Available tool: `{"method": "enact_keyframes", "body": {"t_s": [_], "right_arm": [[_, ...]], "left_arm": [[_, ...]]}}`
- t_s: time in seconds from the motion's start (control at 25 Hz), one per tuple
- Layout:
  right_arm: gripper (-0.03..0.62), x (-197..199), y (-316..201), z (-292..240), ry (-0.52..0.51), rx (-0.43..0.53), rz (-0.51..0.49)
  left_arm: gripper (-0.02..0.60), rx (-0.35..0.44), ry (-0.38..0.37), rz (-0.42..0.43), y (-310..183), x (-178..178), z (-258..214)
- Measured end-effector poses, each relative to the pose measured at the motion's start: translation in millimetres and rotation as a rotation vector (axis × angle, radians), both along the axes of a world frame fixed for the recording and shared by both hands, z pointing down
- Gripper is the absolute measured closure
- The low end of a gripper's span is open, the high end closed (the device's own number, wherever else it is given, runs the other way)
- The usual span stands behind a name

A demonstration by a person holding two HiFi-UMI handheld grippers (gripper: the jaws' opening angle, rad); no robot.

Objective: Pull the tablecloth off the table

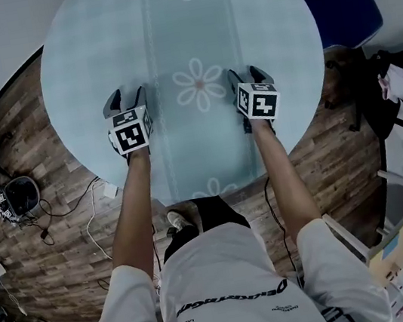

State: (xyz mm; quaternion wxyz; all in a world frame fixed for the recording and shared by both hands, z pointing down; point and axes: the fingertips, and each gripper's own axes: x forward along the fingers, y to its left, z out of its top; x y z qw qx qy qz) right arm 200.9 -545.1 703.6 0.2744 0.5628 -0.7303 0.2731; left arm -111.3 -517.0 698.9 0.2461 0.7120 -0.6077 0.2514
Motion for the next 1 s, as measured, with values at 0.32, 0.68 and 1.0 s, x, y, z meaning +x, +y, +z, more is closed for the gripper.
{"method": "enact_keyframes", "body": {"t_s": [0.32, 0.68, 1.0], "right_arm": [[0.318, 14, -29, 20, 0.009, -0.055, 0.008], [0.327, 14, -34, 23, 0.072, -0.05, -0.016], [0.381, 18, -31, 24, 0.073, -0.055, 0.007]], "left_arm": [[0.322, -0.049, -0.02, 0.054, -29, 2, 22], [0.331, -0.097, -0.017, 0.053, -32, -7, 39], [0.356, -0.123, -0.015, 0.068, -31, -4, 41]]}}
